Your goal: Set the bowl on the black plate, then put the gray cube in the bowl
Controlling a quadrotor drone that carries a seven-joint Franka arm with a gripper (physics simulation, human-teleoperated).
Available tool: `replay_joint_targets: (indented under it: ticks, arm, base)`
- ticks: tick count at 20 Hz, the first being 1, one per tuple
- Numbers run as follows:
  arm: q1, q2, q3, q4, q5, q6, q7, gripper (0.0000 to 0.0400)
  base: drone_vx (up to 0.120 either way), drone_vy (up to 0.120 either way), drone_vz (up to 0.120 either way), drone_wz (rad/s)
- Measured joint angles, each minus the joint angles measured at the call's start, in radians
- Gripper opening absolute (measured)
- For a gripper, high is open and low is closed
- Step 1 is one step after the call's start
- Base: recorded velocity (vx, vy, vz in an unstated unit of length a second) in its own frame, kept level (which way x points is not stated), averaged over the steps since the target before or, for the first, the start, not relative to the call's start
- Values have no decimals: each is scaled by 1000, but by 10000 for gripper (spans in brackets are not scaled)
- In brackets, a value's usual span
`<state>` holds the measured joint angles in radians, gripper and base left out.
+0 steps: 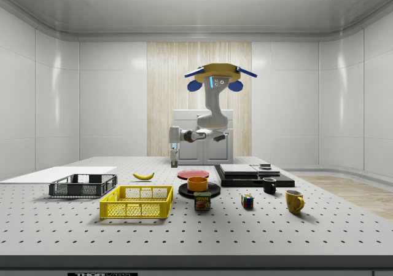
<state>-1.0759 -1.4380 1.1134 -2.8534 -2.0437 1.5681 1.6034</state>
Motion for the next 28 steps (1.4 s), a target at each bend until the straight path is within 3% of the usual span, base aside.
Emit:
replay_joint_targets:
  ticks: [5, 13, 23, 28]
  arm:
    - [-1, -1, 0, 0, 1, 1, 1, 250]
    - [-2, -3, 1, 0, 2, 3, 1, 250]
    - [-3, -5, 1, 0, 3, 5, 2, 250]
    - [-3, -6, 2, 1, 3, 6, 3, 250]
  base:
    - [-120, 0, 0, 0]
    - [-120, 0, -110, 0]
    - [-120, 48, -4, 0]
    - [-120, 0, -112, 0]
